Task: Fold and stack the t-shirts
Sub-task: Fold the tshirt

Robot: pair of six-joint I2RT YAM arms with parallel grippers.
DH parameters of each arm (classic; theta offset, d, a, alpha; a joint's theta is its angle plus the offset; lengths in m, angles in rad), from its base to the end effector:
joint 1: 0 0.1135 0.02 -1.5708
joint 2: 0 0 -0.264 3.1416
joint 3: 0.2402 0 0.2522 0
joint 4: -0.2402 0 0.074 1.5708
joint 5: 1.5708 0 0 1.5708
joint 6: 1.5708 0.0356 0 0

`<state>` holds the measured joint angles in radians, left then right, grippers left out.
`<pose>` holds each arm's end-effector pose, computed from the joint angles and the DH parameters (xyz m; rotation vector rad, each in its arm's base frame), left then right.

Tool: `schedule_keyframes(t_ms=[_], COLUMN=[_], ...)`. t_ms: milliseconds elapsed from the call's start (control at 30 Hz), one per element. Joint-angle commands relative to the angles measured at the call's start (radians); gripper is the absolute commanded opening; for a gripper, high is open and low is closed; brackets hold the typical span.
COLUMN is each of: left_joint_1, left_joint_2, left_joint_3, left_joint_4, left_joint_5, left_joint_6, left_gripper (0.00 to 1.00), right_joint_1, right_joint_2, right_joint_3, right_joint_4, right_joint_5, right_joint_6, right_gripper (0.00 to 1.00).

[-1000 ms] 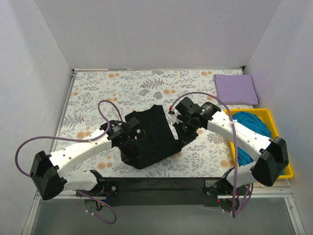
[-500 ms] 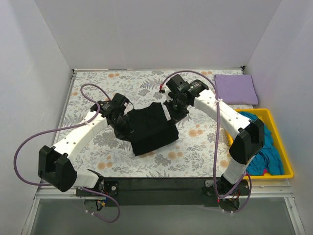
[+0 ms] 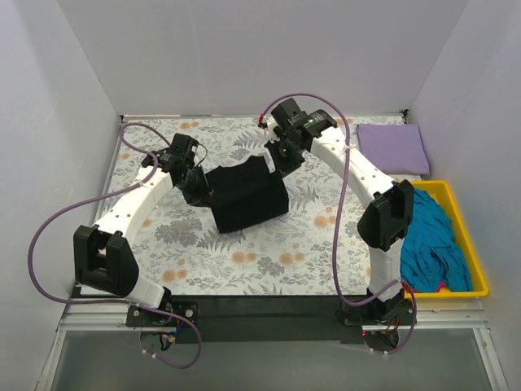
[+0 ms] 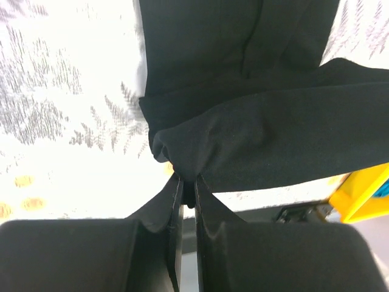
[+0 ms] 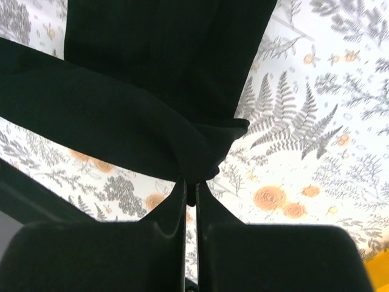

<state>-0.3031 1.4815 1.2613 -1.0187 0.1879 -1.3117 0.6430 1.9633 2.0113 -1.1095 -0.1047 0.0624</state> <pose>0.2692 -0.0912 0.2785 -1.4062 2.6459 -0.5577 0.3308 0.2525 0.3336 -0.8006 2.5525 0.3720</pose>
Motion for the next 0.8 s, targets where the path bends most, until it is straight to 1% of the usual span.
schedule_keyframes(t_ms=[0,167,267,333,433,467,500,533,567,600,667,700,733,767], left_joint_1=[0.028,0.067,0.067,0.068,0.065,0.065,0.062,0.059,0.058,0.050,0.026,0.015,0.004,-0.007], left_joint_2=[0.010,0.062,0.075,0.068,0.030,-0.008,-0.030,-0.055,-0.100,-0.125,-0.197,-0.223,-0.280,-0.309], left_joint_3=[0.068,0.081,0.096,0.093,0.072,0.060,0.041,0.024,-0.018,-0.040,-0.115,-0.137,-0.166,-0.213], left_joint_4=[0.040,0.118,0.146,0.155,0.141,0.138,0.128,0.120,0.112,0.088,0.063,0.039,0.031,0.025], left_joint_5=[-0.004,-0.018,-0.030,-0.016,0.031,0.051,0.057,0.065,0.076,0.097,0.122,0.137,0.145,0.154], left_joint_6=[0.045,0.063,0.068,0.072,0.083,0.083,0.081,0.081,0.081,0.077,0.062,0.052,0.023,0.011], left_gripper=[0.00,0.00,0.00,0.00,0.00,0.00,0.00,0.00,0.00,0.00,0.00,0.00,0.00,0.00], right_joint_1=[-0.022,-0.042,-0.049,-0.049,-0.051,-0.049,-0.051,-0.049,-0.049,-0.049,-0.049,-0.048,-0.046,-0.043], right_joint_2=[0.028,0.097,0.112,0.089,0.011,-0.015,-0.074,-0.108,-0.142,-0.205,-0.263,-0.321,-0.351,-0.380], right_joint_3=[0.102,0.188,0.187,0.158,0.035,-0.003,-0.102,-0.155,-0.216,-0.312,-0.411,-0.454,-0.542,-0.581], right_joint_4=[0.002,0.042,0.060,0.063,0.068,0.073,0.080,0.089,0.106,0.109,0.109,0.109,0.109,0.109], right_joint_5=[-0.003,0.016,0.016,0.011,-0.003,-0.012,-0.019,-0.027,-0.050,-0.059,-0.081,-0.088,-0.095,-0.110], right_joint_6=[-0.030,-0.032,-0.036,-0.035,-0.030,-0.029,-0.027,-0.026,-0.026,-0.023,-0.022,-0.021,-0.018,-0.018], right_gripper=[0.01,0.01,0.01,0.01,0.01,0.01,0.01,0.01,0.01,0.01,0.01,0.01,0.01,0.01])
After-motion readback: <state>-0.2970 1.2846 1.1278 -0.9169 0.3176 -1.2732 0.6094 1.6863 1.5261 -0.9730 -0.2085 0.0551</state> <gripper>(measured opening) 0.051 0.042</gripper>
